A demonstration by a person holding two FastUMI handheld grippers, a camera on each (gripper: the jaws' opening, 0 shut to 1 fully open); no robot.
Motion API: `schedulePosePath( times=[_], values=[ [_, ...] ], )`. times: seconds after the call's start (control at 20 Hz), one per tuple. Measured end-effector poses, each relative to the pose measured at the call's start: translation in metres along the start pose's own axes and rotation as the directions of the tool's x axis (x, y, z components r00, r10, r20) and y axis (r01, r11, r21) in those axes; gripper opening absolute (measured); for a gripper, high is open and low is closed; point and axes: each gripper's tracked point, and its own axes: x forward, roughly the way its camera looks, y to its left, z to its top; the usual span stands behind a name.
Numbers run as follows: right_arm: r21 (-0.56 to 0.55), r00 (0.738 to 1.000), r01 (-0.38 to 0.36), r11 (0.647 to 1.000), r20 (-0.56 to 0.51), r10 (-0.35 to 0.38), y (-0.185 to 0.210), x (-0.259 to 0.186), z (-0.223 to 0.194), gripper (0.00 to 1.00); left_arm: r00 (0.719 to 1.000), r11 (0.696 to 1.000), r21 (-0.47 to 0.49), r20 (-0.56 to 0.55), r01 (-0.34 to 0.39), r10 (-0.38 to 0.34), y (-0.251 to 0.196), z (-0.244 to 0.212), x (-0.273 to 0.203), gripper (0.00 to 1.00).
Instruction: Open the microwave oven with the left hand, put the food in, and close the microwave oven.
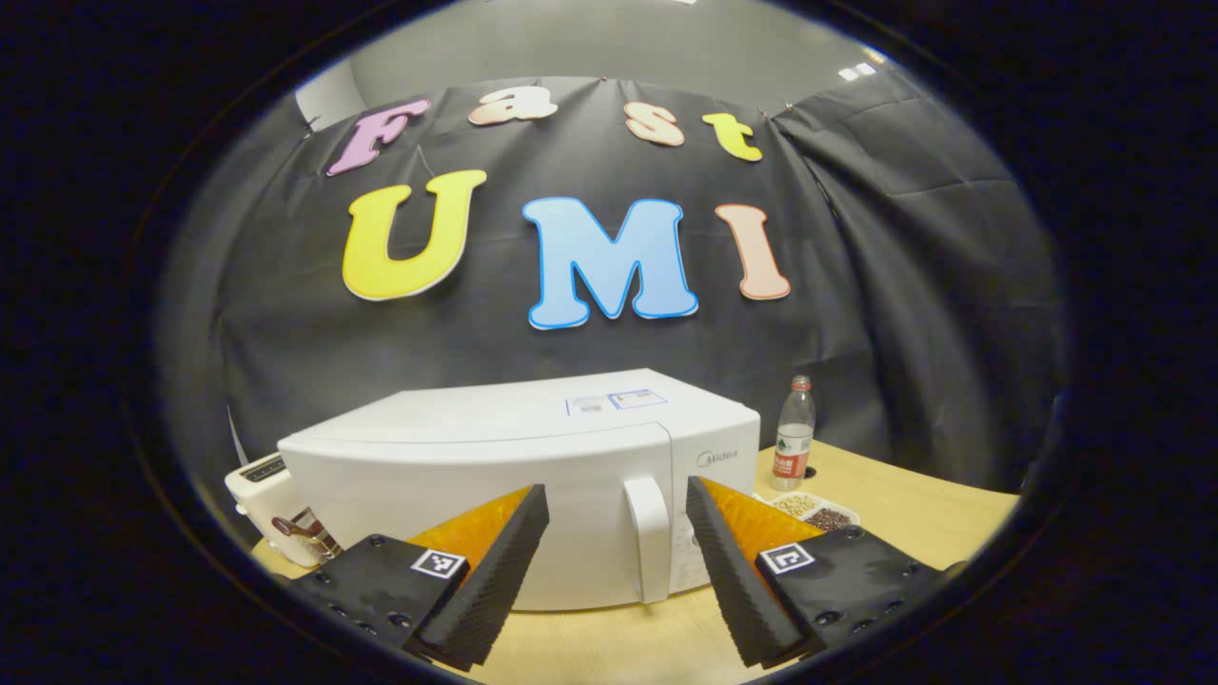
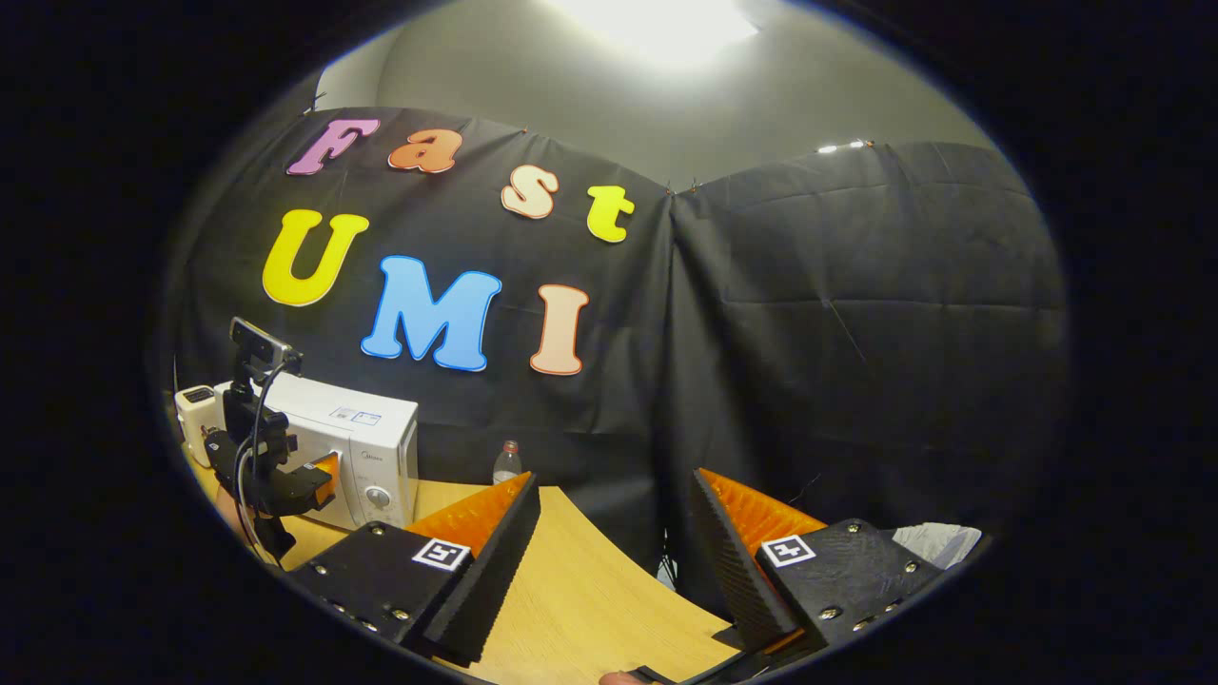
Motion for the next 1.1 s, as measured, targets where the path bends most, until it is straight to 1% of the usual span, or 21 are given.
schedulePosePath(
  times=[0.05, 0.1, 0.15, 0.45, 0.6, 0.65, 0.7, 0.75, 0.8, 0.85, 0.9, 0.95, 1.0, 1.05, 1.1],
  values=[
    [-0.008, 1.000, 0.010, 1.000, -0.006, -0.010, -0.003, -0.002, -0.001, 0.95, 1.000, 1.000, -0.003, -0.014, 0.011, -0.011, -0.004, -0.005, 0.006, 0.99],
    [-0.013, 1.000, 0.017, 1.000, -0.015, -0.018, -0.005, -0.004, -0.003, 0.95, 1.000, 1.000, -0.007, -0.023, 0.014, -0.014, -0.007, -0.010, 0.011, 0.94],
    [-0.018, 0.999, 0.021, 1.000, -0.026, -0.022, -0.006, -0.006, -0.006, 0.96, 0.999, 1.000, -0.009, -0.034, 0.020, -0.020, -0.011, -0.018, 0.015, 0.95],
    [-0.014, 0.998, 0.042, 0.999, -0.051, -0.042, -0.017, -0.015, -0.008, 0.95, 0.998, 1.000, 0.005, -0.062, -0.007, 0.007, -0.012, -0.033, 0.033, 0.55],
    [0.009, 0.998, 0.050, 0.999, -0.049, -0.050, -0.020, -0.017, -0.006, 0.95, 0.997, 1.000, 0.006, -0.077, -0.005, 0.005, -0.014, -0.034, 0.034, 0.40],
    [0.000, 0.998, 0.050, 0.999, -0.047, -0.050, -0.022, -0.018, -0.006, 0.95, 0.996, 1.000, 0.003, -0.090, -0.004, 0.004, -0.014, -0.035, 0.033, 0.28],
    [-0.014, 0.998, 0.048, 0.999, -0.041, -0.049, -0.025, -0.020, -0.004, 0.95, 0.995, 1.000, -0.017, -0.101, -0.002, 0.001, -0.014, -0.035, 0.031, 0.36],
    [-0.025, 0.998, 0.043, 0.999, -0.034, -0.044, -0.028, -0.022, -0.002, 0.95, 0.994, 0.999, -0.050, -0.109, -0.007, 0.001, -0.014, -0.034, 0.031, 0.24],
    [-0.027, 0.999, 0.036, 0.999, -0.027, -0.037, -0.030, -0.024, -0.002, 0.95, 0.993, 0.998, -0.059, -0.116, -0.008, 0.001, -0.014, -0.037, 0.032, 0.16],
    [-0.017, 0.999, 0.024, 1.000, -0.023, -0.024, -0.033, -0.029, -0.002, 0.95, 0.993, 0.999, -0.053, -0.121, -0.012, 0.005, -0.013, -0.034, 0.031, 0.17],
    [-0.006, 1.000, 0.009, 1.000, -0.023, -0.009, -0.031, -0.031, -0.002, 0.95, 0.992, 0.999, -0.045, -0.123, -0.013, 0.007, -0.013, -0.034, 0.030, 0.13],
    [0.000, 1.000, -0.001, 1.000, -0.024, 0.001, -0.031, -0.030, -0.002, 0.95, 0.992, 0.999, -0.042, -0.129, -0.012, 0.007, -0.013, -0.032, 0.029, 0.13],
    [0.004, 1.000, -0.011, 1.000, -0.022, 0.011, -0.031, -0.027, -0.003, 0.95, 0.987, 0.999, -0.047, -0.159, -0.018, 0.010, -0.013, -0.037, 0.026, 0.13],
    [0.010, 0.999, -0.022, 1.000, -0.023, 0.022, -0.031, -0.025, -0.004, 0.95, 0.982, 0.997, -0.068, -0.189, -0.042, 0.028, -0.017, -0.044, 0.011, 0.05],
    [0.030, 0.999, -0.035, 0.999, -0.025, 0.036, -0.031, -0.023, -0.004, 0.95, 0.987, 0.998, -0.050, -0.158, -0.047, 0.039, -0.014, -0.038, -0.001, 0.10]
  ],
)
